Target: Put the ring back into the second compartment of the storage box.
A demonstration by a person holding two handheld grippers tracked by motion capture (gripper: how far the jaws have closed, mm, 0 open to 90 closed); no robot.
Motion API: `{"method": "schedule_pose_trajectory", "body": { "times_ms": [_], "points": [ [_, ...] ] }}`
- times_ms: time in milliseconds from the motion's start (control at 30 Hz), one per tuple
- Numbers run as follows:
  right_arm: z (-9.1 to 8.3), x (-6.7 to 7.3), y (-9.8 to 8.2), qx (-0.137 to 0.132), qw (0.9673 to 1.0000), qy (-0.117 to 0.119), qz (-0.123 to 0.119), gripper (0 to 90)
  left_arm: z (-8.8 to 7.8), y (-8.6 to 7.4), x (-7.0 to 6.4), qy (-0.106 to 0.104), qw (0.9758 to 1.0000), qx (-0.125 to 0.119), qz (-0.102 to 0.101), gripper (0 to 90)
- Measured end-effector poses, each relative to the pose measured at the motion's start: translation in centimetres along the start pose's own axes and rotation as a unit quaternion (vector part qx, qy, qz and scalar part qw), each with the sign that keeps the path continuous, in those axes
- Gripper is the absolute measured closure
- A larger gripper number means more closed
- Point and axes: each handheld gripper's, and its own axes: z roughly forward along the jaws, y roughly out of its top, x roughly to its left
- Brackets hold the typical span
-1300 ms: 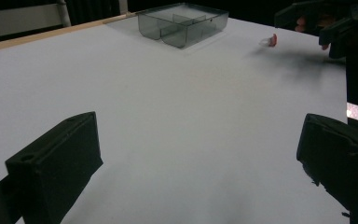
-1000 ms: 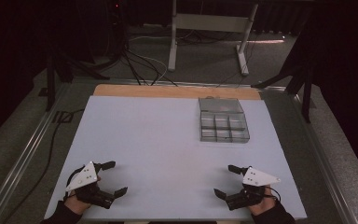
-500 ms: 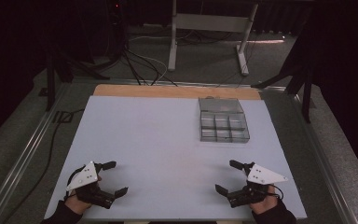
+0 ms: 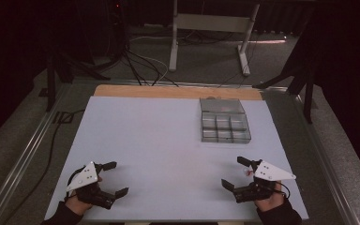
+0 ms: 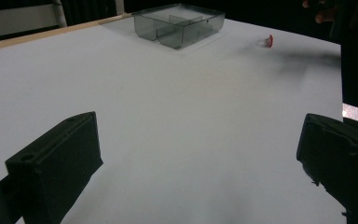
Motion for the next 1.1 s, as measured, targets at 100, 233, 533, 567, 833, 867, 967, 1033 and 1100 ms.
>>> {"method": "schedule_pose_trajectory", "body": {
  "times_ms": [100, 233, 533, 567, 833, 867, 967, 1033, 1100],
  "points": [
    [-0.3, -0.3, 0.1, -0.002, 0.9999, -0.011, 0.003, 0.0, 0.0, 0.0, 0.0, 0.000, 1.0000, 0.000, 0.000, 0.1],
    [-0.6, -0.8, 0.2, -0.004, 0.9997, -0.025, 0.007, 0.0, 0.1, 0.0, 0.0, 0.000, 1.0000, 0.000, -0.001, 0.2],
    [-1.3, -1.6, 0.4, -0.009, 0.9989, -0.045, 0.012, 0.0, 0.0, 0.0, 0.0, 0.000, 1.0000, 0.000, -0.001, 0.2],
    [-1.3, -1.7, 0.4, -0.010, 0.9987, -0.048, 0.015, 0.0, 0.0, 0.0, 0.0, 0.000, 1.0000, 0.000, 0.000, 0.2],
    [-2.0, -2.7, 0.2, -0.008, 0.9967, -0.077, 0.025, 0.0, 0.1, 0.0, 0.0, -0.002, 1.0000, -0.001, -0.001, 0.2],
    [-2.1, -2.8, 0.2, -0.007, 0.9965, -0.080, 0.026, 0.0, 0.1, 0.0, 0.0, -0.002, 1.0000, -0.001, -0.001, 0.2],
    [-2.3, -3.0, 0.2, -0.008, 0.9959, -0.085, 0.029, 0.0, 0.0, 0.0, 0.0, -0.002, 1.0000, -0.001, -0.001, 0.1],
    [-2.5, -3.2, 0.2, -0.006, 0.9952, -0.092, 0.035, 0.0, 0.1, 0.0, 0.0, -0.002, 1.0000, -0.001, -0.001, 0.1],
    [-2.7, -3.4, 0.2, -0.003, 0.9946, -0.095, 0.041, 0.0, 0.1, 0.0, 0.0, -0.002, 1.0000, -0.002, -0.002, 0.1]
  ]
}}
